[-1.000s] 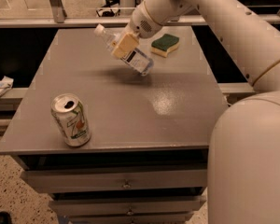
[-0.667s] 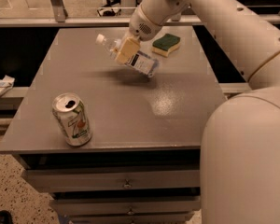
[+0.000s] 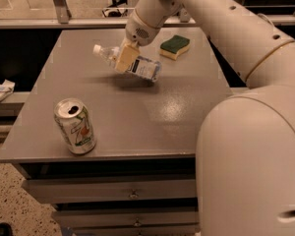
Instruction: Knock blue plastic bottle over
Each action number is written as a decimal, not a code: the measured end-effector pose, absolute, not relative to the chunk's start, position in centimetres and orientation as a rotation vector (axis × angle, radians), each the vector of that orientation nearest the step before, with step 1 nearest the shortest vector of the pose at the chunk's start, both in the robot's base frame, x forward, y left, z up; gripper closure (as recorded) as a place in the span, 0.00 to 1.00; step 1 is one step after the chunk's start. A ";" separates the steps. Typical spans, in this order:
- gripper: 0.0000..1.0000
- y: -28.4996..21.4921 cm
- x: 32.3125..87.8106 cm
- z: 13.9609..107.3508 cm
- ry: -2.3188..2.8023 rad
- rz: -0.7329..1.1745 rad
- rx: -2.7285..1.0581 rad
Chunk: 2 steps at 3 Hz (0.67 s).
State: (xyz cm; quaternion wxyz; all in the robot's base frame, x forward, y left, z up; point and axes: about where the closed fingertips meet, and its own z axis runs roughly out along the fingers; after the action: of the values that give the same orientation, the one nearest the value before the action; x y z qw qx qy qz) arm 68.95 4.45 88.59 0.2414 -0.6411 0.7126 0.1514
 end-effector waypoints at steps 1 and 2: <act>0.30 5.8 68.9 87.9 1.948 0.373 -1.804; 0.01 6.8 68.6 87.1 1.952 0.333 -1.857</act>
Offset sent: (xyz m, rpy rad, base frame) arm -0.0054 0.0282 -0.0153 -0.1317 -0.0244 0.0597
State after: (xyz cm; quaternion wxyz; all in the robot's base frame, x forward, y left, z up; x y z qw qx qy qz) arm 68.62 6.78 87.08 0.2119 -0.6687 0.7026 0.1198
